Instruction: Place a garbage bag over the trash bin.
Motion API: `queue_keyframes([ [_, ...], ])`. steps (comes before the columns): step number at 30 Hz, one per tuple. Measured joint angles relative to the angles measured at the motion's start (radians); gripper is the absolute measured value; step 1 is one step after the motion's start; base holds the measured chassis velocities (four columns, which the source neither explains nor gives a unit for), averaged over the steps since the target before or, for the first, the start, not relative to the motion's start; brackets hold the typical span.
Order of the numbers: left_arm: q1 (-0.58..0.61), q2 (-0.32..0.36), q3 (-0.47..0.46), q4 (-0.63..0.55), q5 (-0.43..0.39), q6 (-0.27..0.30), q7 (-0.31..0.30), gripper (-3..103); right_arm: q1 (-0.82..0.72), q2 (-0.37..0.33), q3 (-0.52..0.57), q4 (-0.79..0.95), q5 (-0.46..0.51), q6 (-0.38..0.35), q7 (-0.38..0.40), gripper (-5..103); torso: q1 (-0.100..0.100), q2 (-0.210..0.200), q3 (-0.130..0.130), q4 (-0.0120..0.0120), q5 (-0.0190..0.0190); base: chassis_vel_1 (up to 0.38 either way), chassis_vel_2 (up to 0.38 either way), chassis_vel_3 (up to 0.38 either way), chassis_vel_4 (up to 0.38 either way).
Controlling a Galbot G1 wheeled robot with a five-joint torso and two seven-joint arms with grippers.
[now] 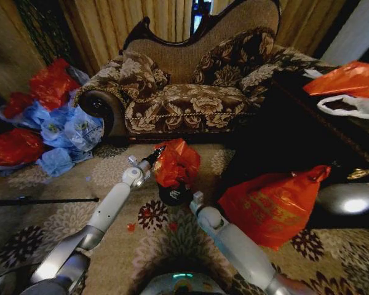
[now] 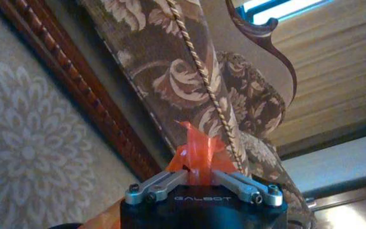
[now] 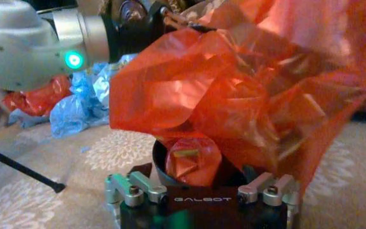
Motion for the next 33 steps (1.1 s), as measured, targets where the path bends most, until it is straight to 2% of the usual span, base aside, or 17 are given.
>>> queue_keyframes([
  [2, 0.006, 0.003, -0.003, -0.005, 0.000, 0.000, 0.000, 0, -0.051, -0.024, 0.041, 0.058, 0.028, 0.001, 0.008, 99, 0.000, 0.000, 0.000, -0.0002, -0.0001, 0.000, 0.000, 0.000, 0.000],
  [6, 0.017, 0.014, -0.006, -0.024, -0.002, 0.001, 0.000, 0, -0.098, -0.046, 0.107, 0.116, 0.100, 0.002, 0.035, 100, 0.000, 0.000, 0.000, -0.0004, -0.0001, 0.000, 0.000, 0.000, 0.000],
  [8, 0.039, 0.031, -0.008, -0.053, -0.004, 0.003, 0.001, 0, -0.114, -0.060, 0.170, 0.150, 0.209, -0.001, 0.091, 100, 0.000, 0.000, 0.000, -0.0002, 0.0000, 0.000, 0.000, 0.000, 0.000],
  [9, 0.039, 0.031, -0.008, -0.053, -0.004, 0.003, 0.001, 0, -0.114, -0.060, 0.170, 0.150, 0.209, -0.001, 0.091, 100, 0.000, 0.000, 0.000, -0.0002, 0.0000, 0.000, 0.000, 0.000, 0.000],
  [11, 0.060, 0.042, -0.013, -0.080, -0.006, 0.004, 0.001, 0, -0.105, -0.065, 0.232, 0.170, 0.399, -0.030, 0.185, 100, 0.000, 0.000, 0.000, -0.0003, 0.0000, 0.000, 0.000, 0.000, 0.000],
  [12, 0.066, 0.045, -0.015, -0.086, -0.006, 0.005, 0.001, 0, -0.095, -0.063, 0.247, 0.171, 0.452, -0.041, 0.218, 100, 0.000, 0.000, 0.000, -0.0003, -0.0001, 0.000, 0.000, 0.000, 0.000],
  [13, 0.066, 0.045, -0.015, -0.086, -0.006, 0.005, 0.001, 0, -0.095, -0.063, 0.247, 0.171, 0.452, -0.041, 0.218, 100, 0.000, 0.000, 0.000, -0.0003, -0.0001, 0.000, 0.000, 0.000, 0.000],
  [15, 0.079, 0.053, -0.018, -0.106, -0.007, 0.007, 0.000, 0, -0.058, -0.049, 0.273, 0.139, 0.538, -0.057, 0.264, 100, 0.000, 0.000, 0.000, -0.0003, -0.0002, 0.000, 0.000, 0.000, 0.000],
  [19, 0.095, 0.066, -0.019, -0.124, -0.008, 0.007, -0.003, 0, -0.010, -0.029, 0.273, 0.064, 0.541, -0.057, 0.246, 100, 0.000, 0.000, 0.000, -0.0001, -0.0002, 0.000, 0.000, 0.000, 0.000],
  [24, 0.119, 0.083, -0.011, -0.158, -0.008, 0.012, -0.006, 0, 0.058, 0.022, 0.242, -0.061, 0.489, -0.043, 0.203, 100, 0.000, 0.000, 0.000, -0.0003, -0.0005, 0.000, 0.000, 0.000, 0.000],
  [32, 0.144, 0.112, -0.019, -0.194, -0.009, 0.014, -0.007, 0, 0.116, 0.061, 0.207, -0.113, 0.476, -0.045, 0.169, 100, 0.000, 0.000, 0.000, 0.0001, -0.0004, 0.000, 0.000, 0.000, 0.000],
  [33, 0.144, 0.118, -0.020, -0.199, -0.014, 0.014, -0.008, 0, 0.124, 0.066, 0.200, -0.124, 0.476, -0.047, 0.162, 103, 0.000, 0.000, 0.000, -0.0003, -0.0003, 0.000, 0.000, 0.000, 0.000],
])
